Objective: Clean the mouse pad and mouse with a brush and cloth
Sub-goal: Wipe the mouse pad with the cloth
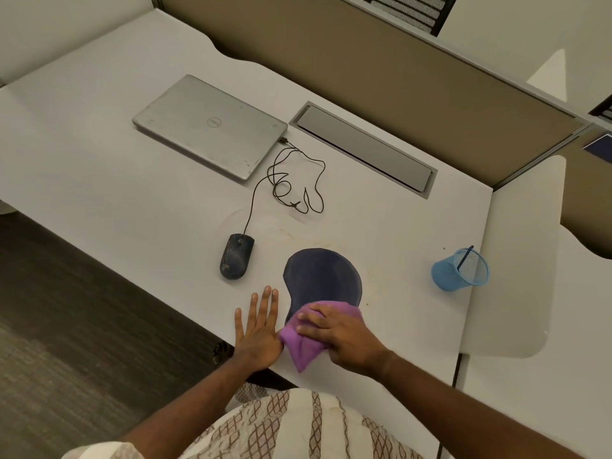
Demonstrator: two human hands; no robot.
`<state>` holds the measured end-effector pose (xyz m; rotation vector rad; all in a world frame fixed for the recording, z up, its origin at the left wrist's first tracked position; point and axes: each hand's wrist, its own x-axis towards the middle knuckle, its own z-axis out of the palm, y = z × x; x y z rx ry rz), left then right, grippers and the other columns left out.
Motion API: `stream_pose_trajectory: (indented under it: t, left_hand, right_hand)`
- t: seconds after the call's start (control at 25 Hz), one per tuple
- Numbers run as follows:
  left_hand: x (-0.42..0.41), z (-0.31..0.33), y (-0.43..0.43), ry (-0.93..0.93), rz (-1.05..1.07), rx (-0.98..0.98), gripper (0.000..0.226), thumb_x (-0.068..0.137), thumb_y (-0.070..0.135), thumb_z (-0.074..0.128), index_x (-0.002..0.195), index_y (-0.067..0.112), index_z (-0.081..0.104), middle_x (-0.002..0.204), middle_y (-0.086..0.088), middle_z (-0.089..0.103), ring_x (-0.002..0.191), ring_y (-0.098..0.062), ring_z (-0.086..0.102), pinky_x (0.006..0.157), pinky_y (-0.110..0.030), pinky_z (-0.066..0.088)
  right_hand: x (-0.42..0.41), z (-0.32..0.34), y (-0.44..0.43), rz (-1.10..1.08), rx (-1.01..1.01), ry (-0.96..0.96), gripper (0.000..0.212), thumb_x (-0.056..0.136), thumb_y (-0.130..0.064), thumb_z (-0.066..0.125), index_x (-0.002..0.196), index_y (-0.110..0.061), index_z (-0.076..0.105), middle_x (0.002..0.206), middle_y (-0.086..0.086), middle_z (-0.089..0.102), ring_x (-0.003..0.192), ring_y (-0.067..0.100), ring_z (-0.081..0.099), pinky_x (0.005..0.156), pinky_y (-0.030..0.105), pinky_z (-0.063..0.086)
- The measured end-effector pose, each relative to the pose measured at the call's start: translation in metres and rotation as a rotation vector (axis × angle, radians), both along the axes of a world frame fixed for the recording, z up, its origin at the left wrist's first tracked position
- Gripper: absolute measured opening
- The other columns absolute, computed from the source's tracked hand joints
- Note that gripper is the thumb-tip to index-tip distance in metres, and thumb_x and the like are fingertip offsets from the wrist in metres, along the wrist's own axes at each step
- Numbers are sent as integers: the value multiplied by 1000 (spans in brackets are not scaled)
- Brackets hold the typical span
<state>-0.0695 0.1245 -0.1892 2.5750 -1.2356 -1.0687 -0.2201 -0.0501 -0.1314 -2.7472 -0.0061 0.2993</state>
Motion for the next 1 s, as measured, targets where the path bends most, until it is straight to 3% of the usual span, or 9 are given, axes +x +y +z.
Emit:
stream_pose_trajectory:
  t: [0.2,0.52,0.72,0.92,1.0]
  left_hand:
    - [1,1,-1,-9,-18,29,97,92,74,24,140,24,-45,145,0,-54,136,-23,-47,104,-52,-32]
    - [-1,6,-4,11,25,45,91,96,69,22,139,25,-46,143,2,-56,135,-22,-47,109,-54,-27]
    - [-2,7,-6,42,40,43,81,103,51,22,138,29,-48,145,5,-55,137,-21,-47,113,-58,-23]
    - [-2,6,-6,51,43,33,81,104,52,21,136,30,-49,143,7,-57,135,-19,-48,113,-58,-24]
    - [-1,5,-3,39,32,27,83,102,55,21,136,29,-49,144,7,-56,135,-20,-48,113,-58,-24]
  right_hand:
    - [26,-29,26,-160,12,104,46,103,-32,44,148,-35,38,158,-1,32,147,22,26,114,24,-7]
    - [26,-36,7,-40,-70,83,58,93,-33,63,146,-32,41,150,0,45,139,24,42,116,34,13]
    - [29,-23,-45,-104,-176,136,58,100,-22,49,153,-29,28,159,-3,28,148,22,24,121,34,11]
    - [68,-2,-69,-367,-178,196,63,100,-16,45,155,-32,19,164,-2,13,150,23,13,123,35,8]
    - [63,-8,-47,-225,-143,84,66,98,-12,48,154,-34,20,163,-2,15,150,24,13,122,35,6]
